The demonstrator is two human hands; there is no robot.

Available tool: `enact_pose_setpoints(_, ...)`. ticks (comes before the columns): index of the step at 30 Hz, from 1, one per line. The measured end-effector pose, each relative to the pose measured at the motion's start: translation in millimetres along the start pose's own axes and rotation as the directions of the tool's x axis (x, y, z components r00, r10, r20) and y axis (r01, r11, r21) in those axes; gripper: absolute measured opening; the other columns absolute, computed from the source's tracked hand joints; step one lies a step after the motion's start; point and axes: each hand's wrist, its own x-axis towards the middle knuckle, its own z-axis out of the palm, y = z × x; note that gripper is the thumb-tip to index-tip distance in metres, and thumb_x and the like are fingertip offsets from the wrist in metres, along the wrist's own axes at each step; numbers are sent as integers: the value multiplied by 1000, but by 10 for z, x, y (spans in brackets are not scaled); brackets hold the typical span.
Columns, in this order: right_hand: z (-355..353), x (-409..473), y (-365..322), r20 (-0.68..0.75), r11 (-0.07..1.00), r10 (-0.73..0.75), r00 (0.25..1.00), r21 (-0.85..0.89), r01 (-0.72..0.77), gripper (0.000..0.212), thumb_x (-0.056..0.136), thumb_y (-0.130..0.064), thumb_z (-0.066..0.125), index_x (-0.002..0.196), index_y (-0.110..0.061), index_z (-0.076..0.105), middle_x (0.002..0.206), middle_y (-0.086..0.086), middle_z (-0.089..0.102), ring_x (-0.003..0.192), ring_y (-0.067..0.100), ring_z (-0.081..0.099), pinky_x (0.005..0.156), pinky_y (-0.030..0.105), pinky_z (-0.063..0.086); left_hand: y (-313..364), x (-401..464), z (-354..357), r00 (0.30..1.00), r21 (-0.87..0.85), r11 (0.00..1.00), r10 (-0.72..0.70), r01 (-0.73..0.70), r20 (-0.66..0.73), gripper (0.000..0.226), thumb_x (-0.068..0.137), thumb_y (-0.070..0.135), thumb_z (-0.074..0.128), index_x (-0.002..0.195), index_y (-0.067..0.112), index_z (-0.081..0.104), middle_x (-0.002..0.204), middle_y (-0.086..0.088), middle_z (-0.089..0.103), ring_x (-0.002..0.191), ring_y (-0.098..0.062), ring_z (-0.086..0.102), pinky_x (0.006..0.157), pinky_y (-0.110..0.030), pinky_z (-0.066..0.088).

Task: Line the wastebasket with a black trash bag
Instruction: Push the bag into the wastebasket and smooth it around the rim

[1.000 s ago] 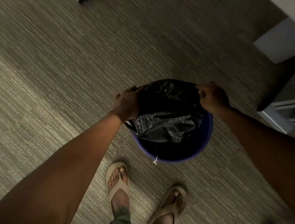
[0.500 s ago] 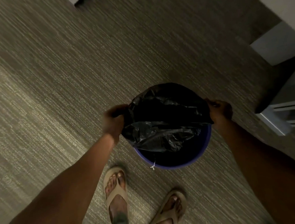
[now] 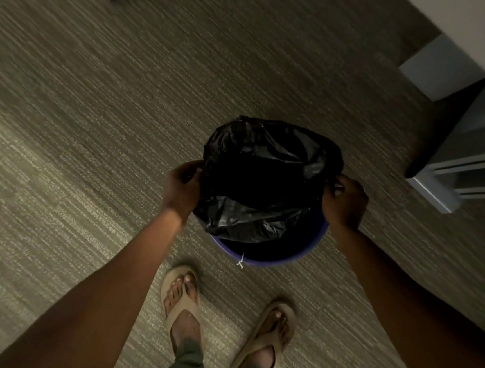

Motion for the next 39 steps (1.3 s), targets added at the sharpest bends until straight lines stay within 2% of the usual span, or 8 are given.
enact_pose_setpoints(8,-292,310,28,-109,983,-44,993,174,62,23,90,0,61,112,-6,60,102,15,71,89,31,68,75,51,58,157,98,-30,971,555,808,241,-197,-5,28,98,13,63,122,10,77,123,-19,67,97,-32,69,88,-31,52)
enact_pose_setpoints(15,-287,520,351,383,985,30,923,-168,38,31,98,-16,57,124,-21,74,118,13,75,100,32,69,80,28,48,231,126,-144,968,402,913,-158,67,197,45,91,-10,46,65,19,68,65,-5,62,75,-19,56,60,-25,40)
enact_pose_setpoints(21,-265,674,135,205,971,157,966,144,-189,43,105,-30,42,128,-1,65,131,25,64,123,42,60,106,53,47,366,137,-91,969,547,832,201,-90,-146,40,100,3,48,136,2,66,133,-25,66,120,-41,64,102,-44,52)
enact_pose_setpoints(24,-250,625,-164,32,993,-113,993,48,112,53,105,-42,39,148,-12,50,148,18,53,134,34,51,108,37,40,521,165,47,905,592,715,422,-373,61,47,106,19,50,151,4,51,148,-23,56,133,-38,57,110,-42,45)
enact_pose_setpoints(27,-121,559,-366,244,889,-392,887,-145,434,65,103,-57,38,152,-15,44,149,16,52,136,36,50,108,45,43,567,245,232,917,624,672,270,-398,294,59,108,36,49,161,14,36,152,-21,54,138,-39,55,110,-44,46)
enact_pose_setpoints(29,-35,544,-345,418,887,-320,850,-184,425,71,101,-65,34,158,-23,34,151,15,53,134,39,53,106,48,47,525,306,284,943,682,665,107,-304,316,57,107,43,49,158,19,41,147,-19,60,133,-39,59,105,-44,49)
enact_pose_setpoints(34,5,451,-116,510,979,-86,856,-118,169,79,93,-80,24,160,-40,12,146,19,57,122,43,63,92,46,54,383,299,247,983,485,873,-46,-47,179,50,103,53,52,139,20,62,132,-12,70,123,-32,66,98,-35,52)
enact_pose_setpoints(39,-114,237,-108,60,915,-393,917,-74,397,70,102,-59,44,158,-20,32,158,15,42,146,36,39,113,56,39,379,54,216,952,363,932,136,-28,-276,59,99,46,63,150,17,53,148,-17,52,139,-35,46,116,-50,40)
